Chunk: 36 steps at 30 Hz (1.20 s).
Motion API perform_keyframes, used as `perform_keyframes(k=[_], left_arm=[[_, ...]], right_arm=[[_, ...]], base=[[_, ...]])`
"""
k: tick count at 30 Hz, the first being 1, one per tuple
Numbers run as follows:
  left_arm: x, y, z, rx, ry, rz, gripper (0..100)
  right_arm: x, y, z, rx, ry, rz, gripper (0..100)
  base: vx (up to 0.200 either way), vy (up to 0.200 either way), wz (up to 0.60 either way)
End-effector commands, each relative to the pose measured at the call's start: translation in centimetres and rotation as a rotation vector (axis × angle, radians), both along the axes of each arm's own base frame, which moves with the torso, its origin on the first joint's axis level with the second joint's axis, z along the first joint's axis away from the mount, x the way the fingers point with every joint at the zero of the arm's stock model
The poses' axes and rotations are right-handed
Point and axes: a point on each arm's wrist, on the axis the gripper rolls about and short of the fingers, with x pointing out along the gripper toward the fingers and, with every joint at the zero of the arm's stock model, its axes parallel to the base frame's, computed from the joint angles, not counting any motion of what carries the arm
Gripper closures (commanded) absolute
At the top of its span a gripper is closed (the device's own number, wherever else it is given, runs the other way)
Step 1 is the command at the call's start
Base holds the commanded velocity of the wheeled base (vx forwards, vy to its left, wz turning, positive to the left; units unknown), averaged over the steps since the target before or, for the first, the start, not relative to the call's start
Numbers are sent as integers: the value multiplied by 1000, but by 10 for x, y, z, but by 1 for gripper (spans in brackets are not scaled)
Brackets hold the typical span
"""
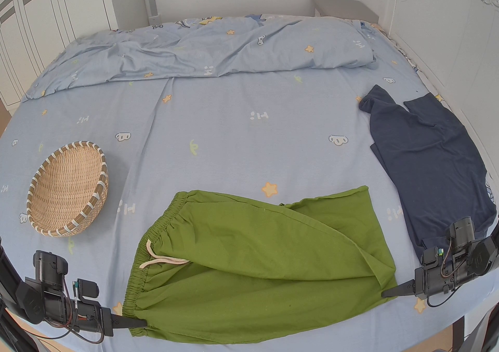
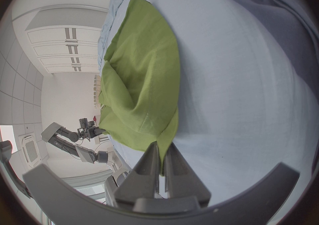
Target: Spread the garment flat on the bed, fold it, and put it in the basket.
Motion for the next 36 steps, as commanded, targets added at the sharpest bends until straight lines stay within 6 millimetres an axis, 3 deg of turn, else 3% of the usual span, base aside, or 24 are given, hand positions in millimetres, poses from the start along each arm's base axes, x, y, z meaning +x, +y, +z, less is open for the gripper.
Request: perform_keyframes(k=[1, 6, 9, 20, 36], left_arm=[[-2, 2, -1, -1, 12, 16, 100], [-3, 5, 0, 5, 10, 40, 100], [-6, 6, -1, 3, 33, 53, 100], [-13, 10, 0, 18, 32, 61, 100], [-19, 7, 1, 20, 76, 25, 100]], right_arm=[[-1, -1, -1, 2, 6, -8, 100], [-7, -1, 1, 0, 8, -8, 100], [-24, 7, 7, -6, -2, 30, 100], [-61, 23, -7, -154, 26, 99, 100], [-59, 19, -11, -157, 20, 70, 100]], base=[[0, 0, 0], [0, 0, 0], [0, 0, 0], [0, 0, 0], [0, 0, 0]])
